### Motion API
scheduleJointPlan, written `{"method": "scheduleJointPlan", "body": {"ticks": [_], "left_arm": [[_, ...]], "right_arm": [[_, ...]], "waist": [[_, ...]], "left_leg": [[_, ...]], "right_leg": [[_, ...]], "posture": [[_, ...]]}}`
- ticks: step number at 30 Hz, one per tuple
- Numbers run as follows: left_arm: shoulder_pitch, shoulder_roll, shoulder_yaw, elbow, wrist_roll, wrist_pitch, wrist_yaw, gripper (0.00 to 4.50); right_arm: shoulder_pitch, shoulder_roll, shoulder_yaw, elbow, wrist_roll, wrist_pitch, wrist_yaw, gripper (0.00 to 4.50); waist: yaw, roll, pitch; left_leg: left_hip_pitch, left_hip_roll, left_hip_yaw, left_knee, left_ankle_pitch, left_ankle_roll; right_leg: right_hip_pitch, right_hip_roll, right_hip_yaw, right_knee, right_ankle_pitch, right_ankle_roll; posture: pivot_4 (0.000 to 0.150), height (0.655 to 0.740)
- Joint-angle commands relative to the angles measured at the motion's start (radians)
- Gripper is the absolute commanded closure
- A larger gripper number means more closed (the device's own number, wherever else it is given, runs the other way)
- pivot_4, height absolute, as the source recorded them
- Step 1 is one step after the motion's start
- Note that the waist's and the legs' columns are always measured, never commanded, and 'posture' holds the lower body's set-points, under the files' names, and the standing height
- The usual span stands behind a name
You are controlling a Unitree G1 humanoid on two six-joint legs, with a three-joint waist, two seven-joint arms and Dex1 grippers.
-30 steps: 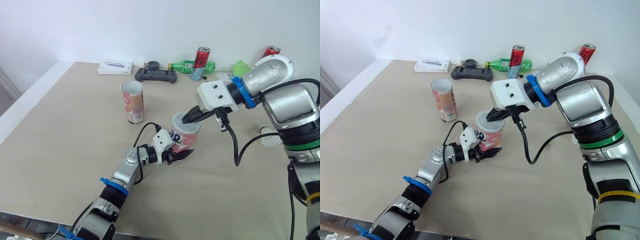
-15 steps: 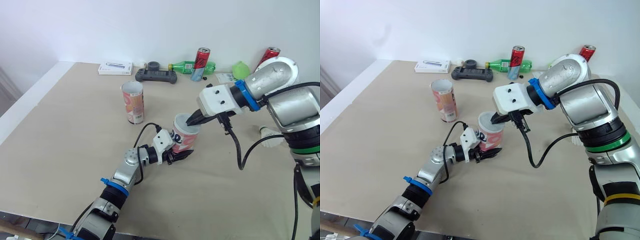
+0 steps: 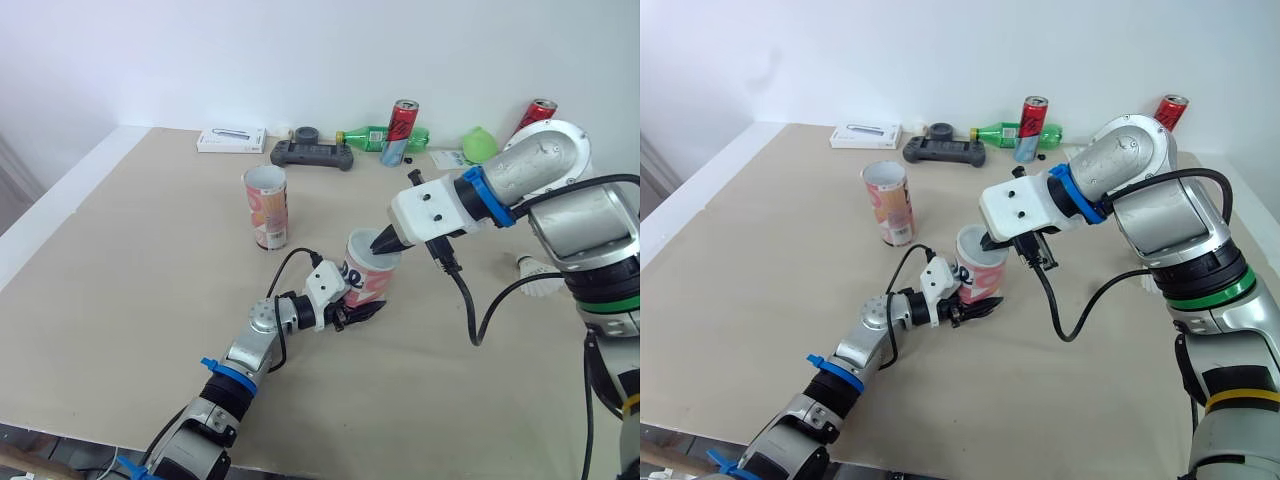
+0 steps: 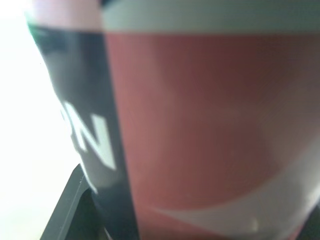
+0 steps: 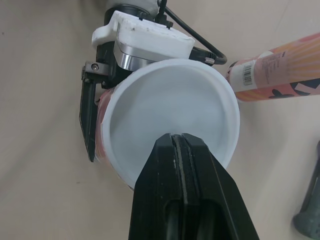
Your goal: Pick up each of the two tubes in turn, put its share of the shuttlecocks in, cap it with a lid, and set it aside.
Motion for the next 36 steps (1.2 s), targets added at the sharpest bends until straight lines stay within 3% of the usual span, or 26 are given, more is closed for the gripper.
{"method": "scheduleJointPlan", "body": {"ticks": [1, 23, 36], "left_arm": [[0.018, 0.004, -0.014, 0.029, 0.021, 0.024, 0.001, 2.0], [0.027, -0.002, -0.02, 0.026, 0.022, 0.021, 0.003, 2.0], [0.027, -0.004, -0.017, 0.026, 0.02, 0.022, 0.007, 2.0]], "right_arm": [[0.061, -0.025, 0.13, 0.001, -0.044, -0.019, 0.047, 4.48], [-0.003, 0.165, 0.001, -0.037, 0.06, 0.12, 0.026, 4.48], [0.085, 0.127, 0.087, 0.03, -0.043, 0.054, 0.047, 4.48]], "waist": [[0.0, -0.001, -0.003], [-0.004, -0.003, -0.01], [-0.006, -0.003, -0.01]], "left_leg": [[0.0, 0.0, 0.0, 0.0, 0.0, 0.0], [0.001, 0.002, -0.002, -0.002, -0.002, -0.002], [0.002, 0.002, -0.002, -0.002, -0.002, -0.002]], "right_leg": [[0.0, 0.0, 0.0, 0.0, 0.0, 0.0], [0.0, -0.001, -0.005, 0.0, -0.003, -0.001], [0.001, -0.001, -0.006, 0.0, -0.004, -0.002]], "posture": [[0.15, 0.74], [0.15, 0.74], [0.15, 0.74]]}}
